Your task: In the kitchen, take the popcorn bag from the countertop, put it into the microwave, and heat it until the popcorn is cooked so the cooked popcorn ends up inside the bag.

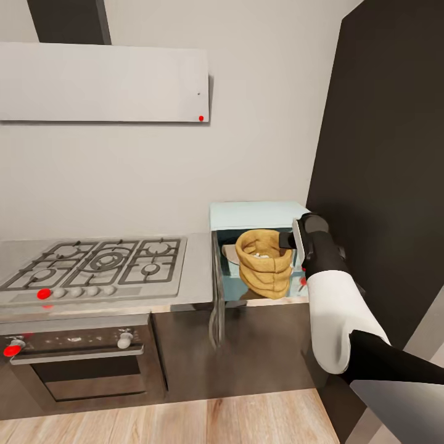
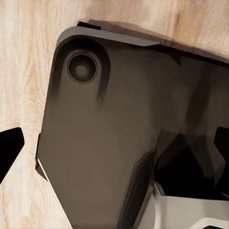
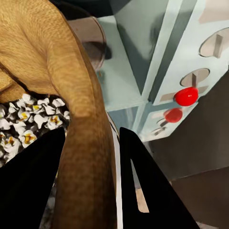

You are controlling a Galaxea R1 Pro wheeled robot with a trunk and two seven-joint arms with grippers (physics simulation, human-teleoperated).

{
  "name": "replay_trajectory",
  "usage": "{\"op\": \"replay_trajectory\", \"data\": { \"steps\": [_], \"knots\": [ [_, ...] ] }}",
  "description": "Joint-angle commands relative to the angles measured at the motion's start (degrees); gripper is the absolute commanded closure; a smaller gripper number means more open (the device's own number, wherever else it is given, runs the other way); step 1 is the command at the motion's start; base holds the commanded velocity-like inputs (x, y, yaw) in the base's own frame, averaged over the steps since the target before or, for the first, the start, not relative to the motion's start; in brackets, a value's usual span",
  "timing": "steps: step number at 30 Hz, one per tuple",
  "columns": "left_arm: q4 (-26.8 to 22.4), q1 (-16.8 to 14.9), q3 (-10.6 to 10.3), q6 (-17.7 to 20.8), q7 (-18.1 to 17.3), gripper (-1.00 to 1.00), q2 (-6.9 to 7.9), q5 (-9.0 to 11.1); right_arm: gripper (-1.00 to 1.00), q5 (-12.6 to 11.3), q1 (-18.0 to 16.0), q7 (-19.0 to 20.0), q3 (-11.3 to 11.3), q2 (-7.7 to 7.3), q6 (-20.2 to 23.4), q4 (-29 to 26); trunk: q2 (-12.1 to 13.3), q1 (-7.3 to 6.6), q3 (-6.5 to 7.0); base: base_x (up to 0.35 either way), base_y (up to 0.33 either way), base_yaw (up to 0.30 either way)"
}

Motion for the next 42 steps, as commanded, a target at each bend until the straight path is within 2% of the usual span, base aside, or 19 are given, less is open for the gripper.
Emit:
{"op": "replay_trajectory", "data": {
  "steps": [1, 5, 20, 42],
  "knots": [
    [0.0, 0.0, 0.3, -0.2, 0.0, -1.00, -0.02, 0.2, 1.00, -2.8, -0.1, -0.2, -0.1, 0.08, 0.1, 0.7, -0.1, 0.00, -0.06, 0.000, 0.000, 0.000],
    [0.0, 0.0, 0.3, -0.2, 0.0, -1.00, -0.02, 0.2, 1.00, -2.6, -0.1, -0.2, -0.2, 0.08, 0.1, 3.1, -0.1, 0.00, -0.06, 0.000, 0.000, 0.000],
    [0.0, 0.0, 0.3, -0.2, 0.0, -1.00, 0.03, 0.2, 1.00, -2.4, -0.1, 0.5, -0.2, 0.08, 0.1, 3.3, -0.1, 0.00, -0.06, 0.005, 0.000, 0.000],
    [0.0, 0.0, 0.2, -0.2, 0.0, -1.00, 0.07, 0.2, 1.00, -2.3, -0.1, 0.5, -0.2, 0.08, 0.1, 3.3, -0.1, 0.00, -0.06, 0.172, 0.000, 0.000]
  ]
}}
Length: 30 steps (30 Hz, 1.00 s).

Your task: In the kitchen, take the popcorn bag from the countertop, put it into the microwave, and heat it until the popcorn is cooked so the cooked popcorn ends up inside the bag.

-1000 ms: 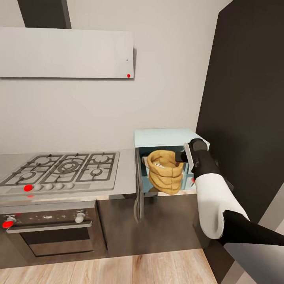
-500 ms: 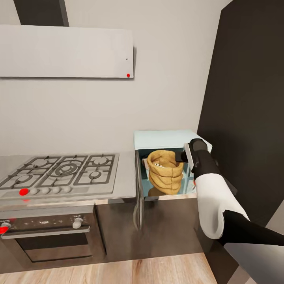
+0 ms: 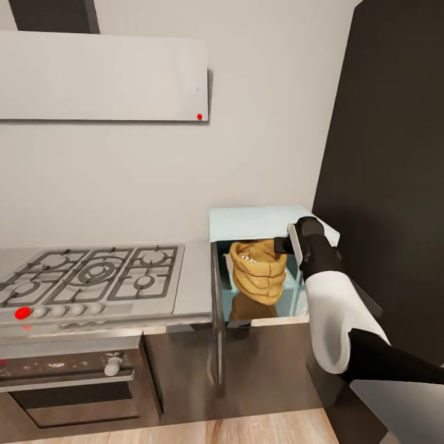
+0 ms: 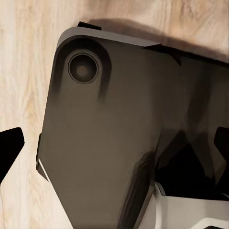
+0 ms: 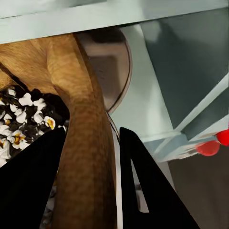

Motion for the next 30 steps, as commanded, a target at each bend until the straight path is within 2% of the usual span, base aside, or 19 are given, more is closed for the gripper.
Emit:
{"op": "replay_trajectory", "data": {
  "steps": [1, 12, 30],
  "knots": [
    [0.0, 0.0, 0.2, -0.1, 0.0, -1.00, -0.02, 0.2, 1.00, -0.1, -0.1, -0.2, -0.2, 0.07, 0.1, 0.0, 0.0, 0.02, -0.07, 0.154, 0.000, 0.000],
    [0.0, 0.0, 0.3, -0.1, 0.0, -1.00, -0.02, 0.2, 1.00, -0.3, -0.1, -0.1, -0.2, 0.07, 0.1, 0.0, 0.0, 0.02, -0.07, 0.143, 0.000, 0.000],
    [0.0, 0.0, 0.3, -0.1, 0.0, -1.00, -0.07, 0.2, 1.00, -0.2, -0.1, -0.2, -0.2, 0.07, 0.1, 0.0, 0.0, 0.02, -0.07, 0.022, 0.000, 0.000]
  ]
}}
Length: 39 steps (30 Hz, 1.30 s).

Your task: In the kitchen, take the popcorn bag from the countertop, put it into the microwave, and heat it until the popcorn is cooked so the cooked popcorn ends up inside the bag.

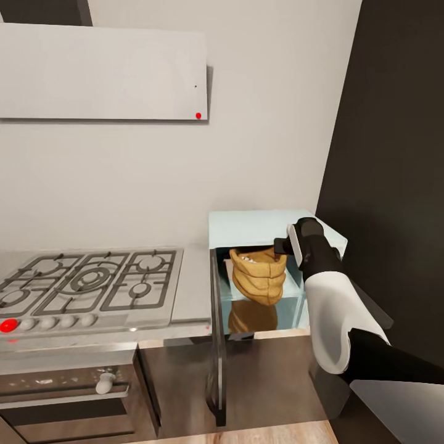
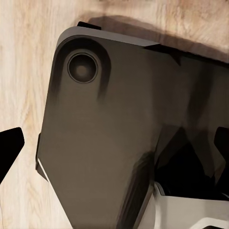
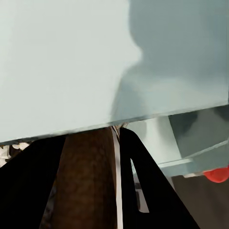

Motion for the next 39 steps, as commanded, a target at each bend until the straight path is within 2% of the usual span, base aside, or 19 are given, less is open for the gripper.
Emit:
{"op": "replay_trajectory", "data": {
  "steps": [1, 39],
  "knots": [
    [0.0, 0.0, 0.3, -0.2, 0.0, -1.00, -0.04, 0.2, 1.00, -0.4, -0.1, -0.2, -0.2, 0.08, 0.2, -0.4, -0.1, 0.01, -0.05, 0.048, 0.000, 0.000],
    [0.0, 0.0, 0.3, -0.2, 0.0, -1.00, 0.03, 0.1, 1.00, -0.5, -0.1, -0.2, -0.2, 0.08, 0.2, -0.4, -0.1, 0.01, -0.05, 0.024, 0.000, 0.000]
  ]
}}
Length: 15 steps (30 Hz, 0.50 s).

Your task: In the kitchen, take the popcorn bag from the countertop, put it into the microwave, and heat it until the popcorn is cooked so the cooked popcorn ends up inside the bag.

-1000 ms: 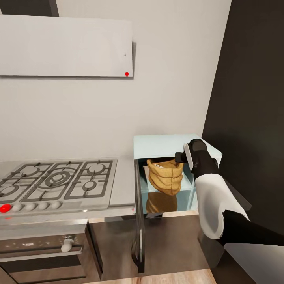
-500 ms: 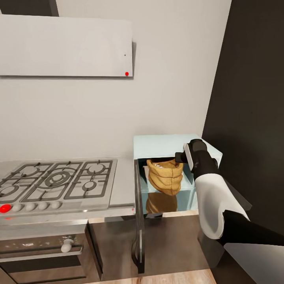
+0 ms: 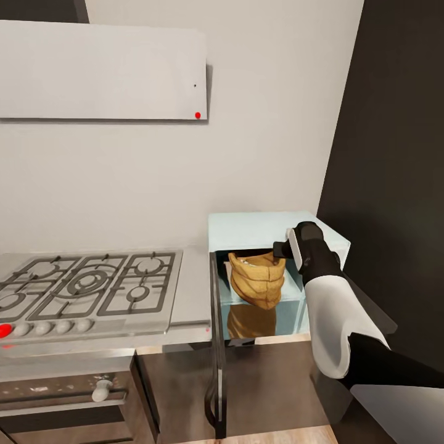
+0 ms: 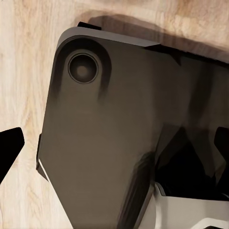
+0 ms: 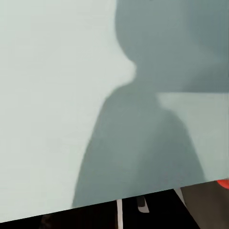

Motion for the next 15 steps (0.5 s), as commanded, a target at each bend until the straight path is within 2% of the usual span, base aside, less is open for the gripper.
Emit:
{"op": "replay_trajectory", "data": {
  "steps": [1, 10, 11, 15],
  "knots": [
    [0.0, 0.0, 0.3, -0.2, 0.0, -1.00, -0.04, 0.2, 1.00, 1.0, -1.4, -0.1, -0.2, 0.07, 0.1, -0.2, 0.0, 0.01, -0.06, 0.000, 0.000, 0.000],
    [0.0, 0.0, 0.3, -0.2, -0.1, -1.00, -0.09, 0.2, 1.00, 1.0, -1.4, -0.1, -0.2, 0.07, 0.1, -0.2, 0.0, 0.01, -0.06, 0.000, 0.000, 0.000],
    [0.0, 0.0, 0.3, -0.2, -0.1, -1.00, -0.08, 0.2, -1.00, 1.0, -1.4, -0.1, -0.2, 0.07, 0.1, -0.3, 0.0, 0.01, -0.06, 0.000, 0.000, 0.000],
    [0.0, 0.0, 0.3, -0.2, 0.0, -1.00, -0.10, 0.2, -1.00, 1.0, -1.4, -0.1, -0.2, 0.07, 0.1, -0.5, 0.0, 0.01, -0.06, 0.000, 0.000, 0.000]
  ]
}}
